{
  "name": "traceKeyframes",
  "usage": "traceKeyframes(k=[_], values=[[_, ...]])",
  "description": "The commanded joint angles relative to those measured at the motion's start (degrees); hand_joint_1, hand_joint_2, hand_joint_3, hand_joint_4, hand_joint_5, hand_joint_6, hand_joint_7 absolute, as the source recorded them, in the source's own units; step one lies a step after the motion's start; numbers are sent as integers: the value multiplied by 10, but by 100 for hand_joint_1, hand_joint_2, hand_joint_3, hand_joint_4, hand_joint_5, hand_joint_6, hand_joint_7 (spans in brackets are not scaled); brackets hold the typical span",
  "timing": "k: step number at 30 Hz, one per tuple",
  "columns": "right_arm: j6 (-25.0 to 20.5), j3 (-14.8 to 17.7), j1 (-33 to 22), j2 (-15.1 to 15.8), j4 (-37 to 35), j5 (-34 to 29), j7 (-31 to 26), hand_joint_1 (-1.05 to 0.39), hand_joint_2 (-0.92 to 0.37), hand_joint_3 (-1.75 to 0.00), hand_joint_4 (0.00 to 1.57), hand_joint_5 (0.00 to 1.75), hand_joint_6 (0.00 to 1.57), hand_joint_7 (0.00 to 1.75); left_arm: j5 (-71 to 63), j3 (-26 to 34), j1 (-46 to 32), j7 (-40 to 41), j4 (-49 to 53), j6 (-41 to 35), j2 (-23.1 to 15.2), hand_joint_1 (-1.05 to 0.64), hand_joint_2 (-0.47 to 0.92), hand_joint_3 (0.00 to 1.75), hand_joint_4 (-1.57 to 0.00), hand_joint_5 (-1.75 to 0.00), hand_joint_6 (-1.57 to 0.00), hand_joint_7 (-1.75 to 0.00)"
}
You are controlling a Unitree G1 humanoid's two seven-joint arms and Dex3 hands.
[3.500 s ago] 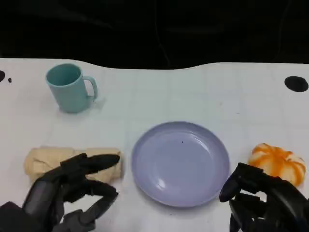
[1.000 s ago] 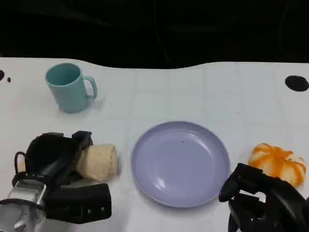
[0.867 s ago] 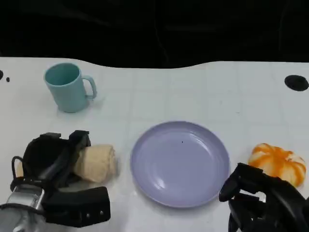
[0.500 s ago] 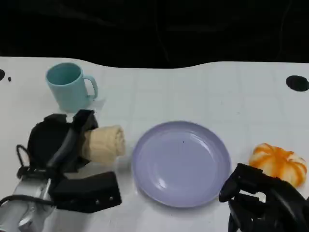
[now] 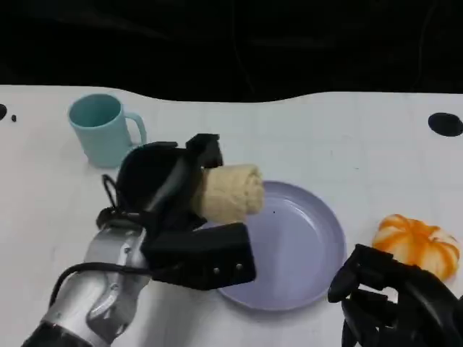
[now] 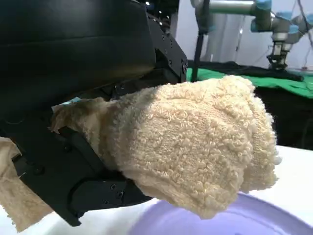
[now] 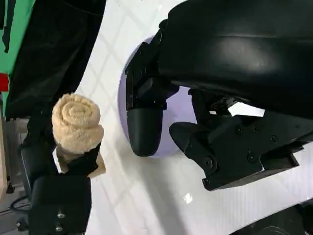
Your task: Grasp the towel on the left side of the plate with the left hand and place it into the plate.
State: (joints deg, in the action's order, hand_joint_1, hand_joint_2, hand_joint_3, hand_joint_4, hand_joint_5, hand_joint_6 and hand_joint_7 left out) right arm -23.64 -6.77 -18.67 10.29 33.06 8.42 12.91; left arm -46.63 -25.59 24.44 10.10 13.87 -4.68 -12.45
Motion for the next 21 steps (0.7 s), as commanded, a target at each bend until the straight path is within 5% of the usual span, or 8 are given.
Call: traceKeyframes(k=[1,11,15,18,21], values=[[0,3,-6,7,9,-1,0,-7,-71,-99,67,175,52,159,-7,-22,24,-42,-6,-25,30,-24,47,101,-92,-175,-66,-175],[-2,0,-7,6,12,-3,-1,-9,-71,-99,68,175,52,160,-15,-66,59,-86,37,-58,83,-27,65,63,-86,-175,-68,-163],[-5,-3,-7,5,14,-5,-3,-10,-71,-99,69,175,53,160,-8,-73,60,-97,46,-51,86,-25,73,51,-84,-175,-72,-138],[-4,-3,-8,4,15,-8,-5,-10,-71,-99,69,175,53,160,2,-75,56,-124,42,-55,83,-25,83,34,-80,-168,-94,-61],[-2,-2,-7,5,15,-8,-3,-10,-70,-99,69,175,54,159,0,-83,52,-156,33,-57,73,-30,90,17,-66,-132,-86,-23]])
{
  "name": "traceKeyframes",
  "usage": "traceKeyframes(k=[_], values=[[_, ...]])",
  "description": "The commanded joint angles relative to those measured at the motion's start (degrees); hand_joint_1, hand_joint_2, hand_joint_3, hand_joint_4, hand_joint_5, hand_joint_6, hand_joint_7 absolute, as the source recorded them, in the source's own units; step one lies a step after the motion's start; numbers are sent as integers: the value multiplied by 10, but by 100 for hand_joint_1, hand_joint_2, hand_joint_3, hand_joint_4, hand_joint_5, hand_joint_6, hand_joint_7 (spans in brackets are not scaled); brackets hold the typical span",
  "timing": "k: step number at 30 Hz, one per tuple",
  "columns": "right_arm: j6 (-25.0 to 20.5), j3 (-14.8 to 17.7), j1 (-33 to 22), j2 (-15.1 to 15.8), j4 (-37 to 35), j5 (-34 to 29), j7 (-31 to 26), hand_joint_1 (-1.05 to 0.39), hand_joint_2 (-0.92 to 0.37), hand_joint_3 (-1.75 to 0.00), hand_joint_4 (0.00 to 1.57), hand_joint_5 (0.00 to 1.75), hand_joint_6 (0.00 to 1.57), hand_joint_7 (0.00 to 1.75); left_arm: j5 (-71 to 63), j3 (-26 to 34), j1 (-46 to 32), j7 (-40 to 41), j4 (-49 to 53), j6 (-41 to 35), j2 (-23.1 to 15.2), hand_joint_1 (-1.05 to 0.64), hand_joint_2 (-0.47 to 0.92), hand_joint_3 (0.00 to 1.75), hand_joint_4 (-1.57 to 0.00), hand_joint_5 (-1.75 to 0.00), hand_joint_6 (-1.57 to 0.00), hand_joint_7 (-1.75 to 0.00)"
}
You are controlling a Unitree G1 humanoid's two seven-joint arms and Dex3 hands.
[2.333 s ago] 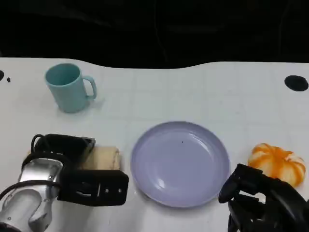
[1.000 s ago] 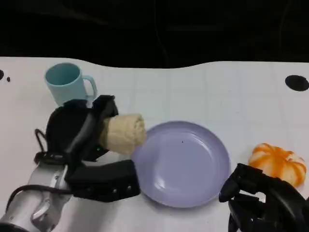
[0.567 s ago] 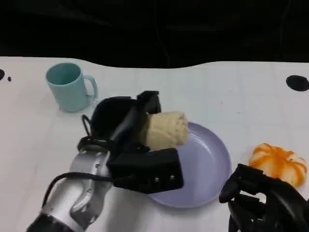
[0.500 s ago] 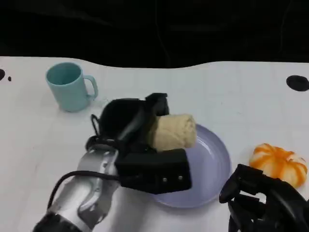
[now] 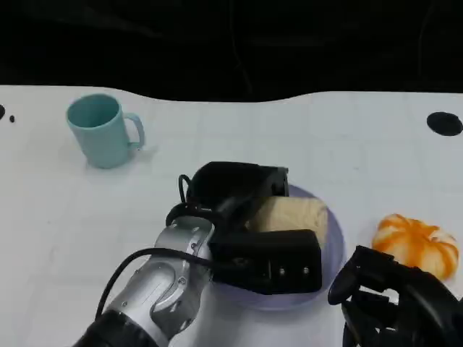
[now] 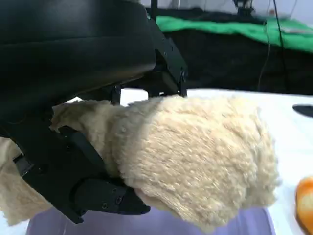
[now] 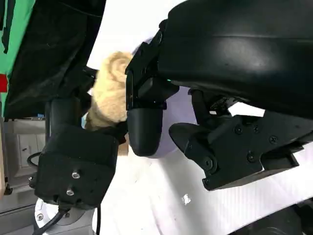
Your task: Grasp the towel on the left side of the plate with the left hand and place it into the plate.
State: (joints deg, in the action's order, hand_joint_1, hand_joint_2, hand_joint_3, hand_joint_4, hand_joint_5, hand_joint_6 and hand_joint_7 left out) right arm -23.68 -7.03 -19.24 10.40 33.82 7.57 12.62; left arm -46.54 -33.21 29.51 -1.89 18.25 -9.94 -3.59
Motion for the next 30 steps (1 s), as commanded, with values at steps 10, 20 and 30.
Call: traceKeyframes(k=[10,20,30], values=[[-1,3,1,3,7,4,4,-10,-70,-100,68,175,54,158,-9,-16,-4,-102,-66,-11,-47,-80,92,21,-21,-22,-12,0],[-4,0,2,0,6,2,1,-8,-70,-101,69,175,54,158,4,9,-34,-100,-134,3,-74,-94,92,25,-12,-20,-8,-1],[-15,0,4,0,13,0,-5,-8,-70,-101,68,175,53,159,82,91,-120,-137,-265,12,-116,-68,92,32,-35,-39,-32,-11]])
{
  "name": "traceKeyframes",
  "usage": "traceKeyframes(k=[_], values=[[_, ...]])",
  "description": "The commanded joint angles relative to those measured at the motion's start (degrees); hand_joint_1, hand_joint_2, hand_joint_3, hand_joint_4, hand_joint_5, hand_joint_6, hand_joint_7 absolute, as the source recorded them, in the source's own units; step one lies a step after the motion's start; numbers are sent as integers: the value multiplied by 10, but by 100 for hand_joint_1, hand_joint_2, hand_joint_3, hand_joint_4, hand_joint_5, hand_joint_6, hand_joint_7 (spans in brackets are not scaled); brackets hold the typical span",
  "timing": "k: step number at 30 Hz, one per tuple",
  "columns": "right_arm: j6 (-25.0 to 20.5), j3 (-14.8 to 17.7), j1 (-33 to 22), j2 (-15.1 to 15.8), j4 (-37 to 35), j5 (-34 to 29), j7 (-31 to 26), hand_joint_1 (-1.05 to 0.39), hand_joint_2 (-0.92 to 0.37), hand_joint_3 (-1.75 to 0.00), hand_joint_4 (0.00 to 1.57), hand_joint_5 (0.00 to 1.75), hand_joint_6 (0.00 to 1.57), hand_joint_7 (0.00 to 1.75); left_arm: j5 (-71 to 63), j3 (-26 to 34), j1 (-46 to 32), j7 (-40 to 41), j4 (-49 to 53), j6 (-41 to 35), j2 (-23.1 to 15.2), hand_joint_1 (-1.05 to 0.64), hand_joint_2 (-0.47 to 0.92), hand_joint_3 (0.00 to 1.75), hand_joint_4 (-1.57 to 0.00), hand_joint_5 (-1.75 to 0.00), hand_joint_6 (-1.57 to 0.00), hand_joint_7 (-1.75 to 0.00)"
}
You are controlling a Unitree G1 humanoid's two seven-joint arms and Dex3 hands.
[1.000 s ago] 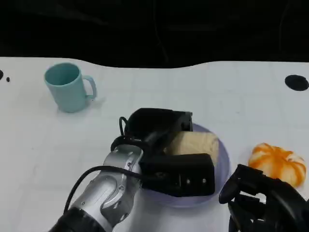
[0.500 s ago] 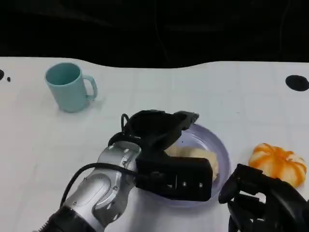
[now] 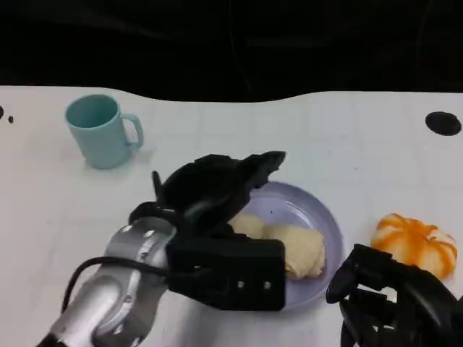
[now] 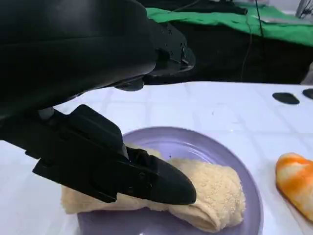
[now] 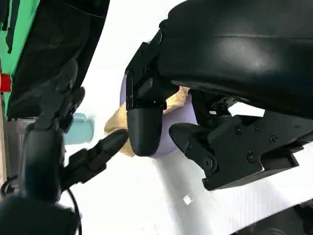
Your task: Grasp the towel on the left side of the plate with the left hand and place it into the plate.
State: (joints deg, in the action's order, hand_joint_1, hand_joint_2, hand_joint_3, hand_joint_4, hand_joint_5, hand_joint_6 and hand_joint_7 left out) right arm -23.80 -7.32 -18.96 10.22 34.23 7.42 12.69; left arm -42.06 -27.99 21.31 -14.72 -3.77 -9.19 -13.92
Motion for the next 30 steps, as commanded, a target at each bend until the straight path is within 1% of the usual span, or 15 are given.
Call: traceKeyframes(k=[1,2,3,5,7,8,9,10,12,13,16,18,21,26,30], values=[[-15,4,0,1,9,1,-7,-8,-70,-101,68,175,53,159,55,52,-53,-2,-56,13,-14,-63,92,33,-41,-43,-37,-13],[-13,6,0,1,9,2,-7,-7,-70,-101,68,175,53,159,75,68,-70,7,-67,26,-13,-57,92,31,-46,-47,-43,-15],[-7,7,-1,1,6,2,-6,-7,-71,-102,68,175,53,160,98,84,-86,14,-75,38,-10,-47,92,25,-49,-65,-51,-19],[0,8,-2,0,2,3,-5,-7,-71,-104,69,175,52,162,139,111,-112,24,-85,61,-3,-30,92,16,-50,-98,-62,-29],[2,8,-4,0,1,2,-5,-7,-71,-106,70,175,51,165,189,140,-139,32,-94,79,11,-20,91,14,-55,-110,-68,-37],[2,8,-4,0,1,2,-5,-8,-70,-106,70,175,51,166,224,158,-154,35,-99,86,23,-10,79,42,-60,-120,-71,-56],[2,7,-4,0,0,1,-5,-8,-70,-106,71,175,51,166,255,172,-167,36,-104,92,34,-6,61,79,-62,-125,-71,-71],[2,7,-3,1,-1,0,-5,-9,-70,-106,71,175,51,166,282,186,-179,38,-108,99,42,-3,50,103,-65,-129,-72,-82],[3,6,-2,1,-3,-1,-5,-10,-70,-106,71,175,51,166,319,205,-197,41,-112,114,52,1,42,125,-74,-138,-77,-102],[3,6,-2,1,-3,-1,-4,-11,-70,-106,71,175,51,167,337,215,-208,43,-117,115,58,1,41,129,-76,-141,-78,-108],[4,5,0,-1,-5,0,-5,-12,-70,-105,71,175,50,167,388,241,-252,44,-143,103,77,-4,45,129,-82,-155,-80,-129],[6,5,1,-3,-7,1,-4,-12,-70,-105,72,175,51,167,435,257,-286,44,-170,76,94,-9,46,129,-84,-164,-81,-136],[6,3,2,-5,-8,1,-4,-11,-70,-105,72,175,51,166,493,277,-330,46,-213,16,110,-11,45,135,-86,-171,-81,-145],[6,0,3,-3,-6,-2,-4,-11,-68,-106,72,175,51,165,577,297,-390,38,-270,-84,111,-10,51,128,-87,-175,-74,-162],[7,3,2,-3,-4,2,-2,-10,-67,-107,72,175,52,165,650,310,-415,35,-300,-156,105,-10,53,128,-86,-175,-70,-167]])
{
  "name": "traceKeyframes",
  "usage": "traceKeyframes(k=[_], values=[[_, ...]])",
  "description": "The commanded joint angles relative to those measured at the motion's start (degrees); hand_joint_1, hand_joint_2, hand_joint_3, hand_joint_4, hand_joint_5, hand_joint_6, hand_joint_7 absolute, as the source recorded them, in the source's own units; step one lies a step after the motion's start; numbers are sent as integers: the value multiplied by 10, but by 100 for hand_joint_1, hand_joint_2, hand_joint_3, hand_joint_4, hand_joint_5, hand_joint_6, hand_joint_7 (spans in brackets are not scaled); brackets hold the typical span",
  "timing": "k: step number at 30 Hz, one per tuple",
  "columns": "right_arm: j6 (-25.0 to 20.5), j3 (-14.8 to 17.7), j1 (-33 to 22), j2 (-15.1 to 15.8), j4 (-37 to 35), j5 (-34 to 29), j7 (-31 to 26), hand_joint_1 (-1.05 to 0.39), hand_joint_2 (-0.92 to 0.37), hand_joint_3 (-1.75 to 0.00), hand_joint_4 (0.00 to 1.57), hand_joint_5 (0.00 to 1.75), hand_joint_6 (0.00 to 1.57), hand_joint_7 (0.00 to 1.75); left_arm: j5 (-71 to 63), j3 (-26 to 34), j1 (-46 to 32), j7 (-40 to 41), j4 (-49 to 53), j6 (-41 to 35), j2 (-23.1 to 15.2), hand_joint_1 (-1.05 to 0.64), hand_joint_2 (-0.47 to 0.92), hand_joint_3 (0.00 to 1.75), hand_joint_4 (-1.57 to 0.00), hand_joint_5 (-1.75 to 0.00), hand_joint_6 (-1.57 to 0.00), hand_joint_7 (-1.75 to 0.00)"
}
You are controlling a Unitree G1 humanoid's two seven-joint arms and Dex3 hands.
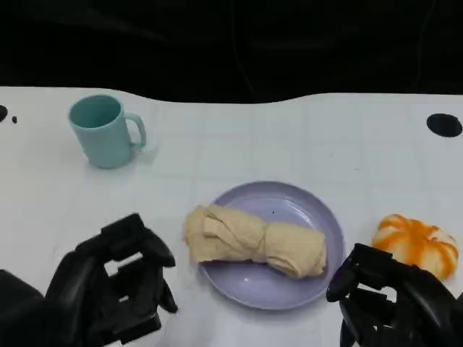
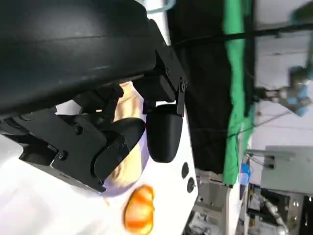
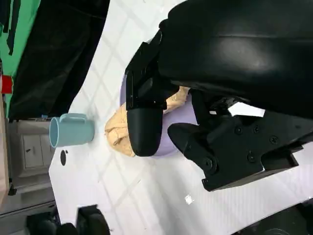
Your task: Grasp the towel on the left side of the plate with the left hand and place it into the plate.
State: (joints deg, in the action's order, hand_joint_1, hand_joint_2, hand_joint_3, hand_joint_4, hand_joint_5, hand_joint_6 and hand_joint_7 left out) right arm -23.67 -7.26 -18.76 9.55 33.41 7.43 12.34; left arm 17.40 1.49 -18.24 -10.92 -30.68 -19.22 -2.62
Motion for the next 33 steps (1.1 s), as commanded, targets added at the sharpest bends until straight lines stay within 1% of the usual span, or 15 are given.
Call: traceKeyframes(k=[1,4,6,9,12,17,22,26,33], values=[[6,4,-1,4,5,4,3,-10,-67,-107,72,175,52,165,76,20,-25,1,-39,-77,-7,-10,53,129,-85,-175,-70,-168],[1,13,-4,8,11,10,7,-9,-67,-108,72,175,52,164,134,31,-37,18,-61,-138,-2,-11,57,127,-81,-175,-67,-171],[3,23,-7,11,9,17,14,-7,-67,-108,71,175,52,163,148,25,-44,28,-60,-151,8,-11,57,127,-82,-175,-68,-172],[8,36,-8,17,4,24,24,-7,-67,-108,71,175,52,163,140,8,-52,31,-45,-137,20,-10,54,128,-84,-175,-70,-171],[13,42,-8,22,-3,26,30,-5,-69,-108,70,175,52,163,124,-7,-52,10,-21,-109,13,-11,54,129,-83,-175,-69,-171],[23,42,-6,24,-16,23,34,-4,-70,-107,68,175,51,163,123,-12,-45,-5,5,-85,12,-10,51,134,-85,-175,-73,-167],[32,41,-2,23,-28,24,36,-4,-69,-106,68,175,51,163,117,-10,-42,-9,25,-48,19,-10,47,140,-87,-175,-74,-169],[41,40,1,23,-36,23,38,-4,-69,-107,69,175,51,163,114,-12,-41,-16,40,-16,19,-11,46,140,-88,-175,-74,-168],[38,33,1,19,-36,18,33,-5,-67,-109,71,175,53,163,112,-10,-44,-24,50,8,13,-11,47,139,-87,-175,-74,-167]])
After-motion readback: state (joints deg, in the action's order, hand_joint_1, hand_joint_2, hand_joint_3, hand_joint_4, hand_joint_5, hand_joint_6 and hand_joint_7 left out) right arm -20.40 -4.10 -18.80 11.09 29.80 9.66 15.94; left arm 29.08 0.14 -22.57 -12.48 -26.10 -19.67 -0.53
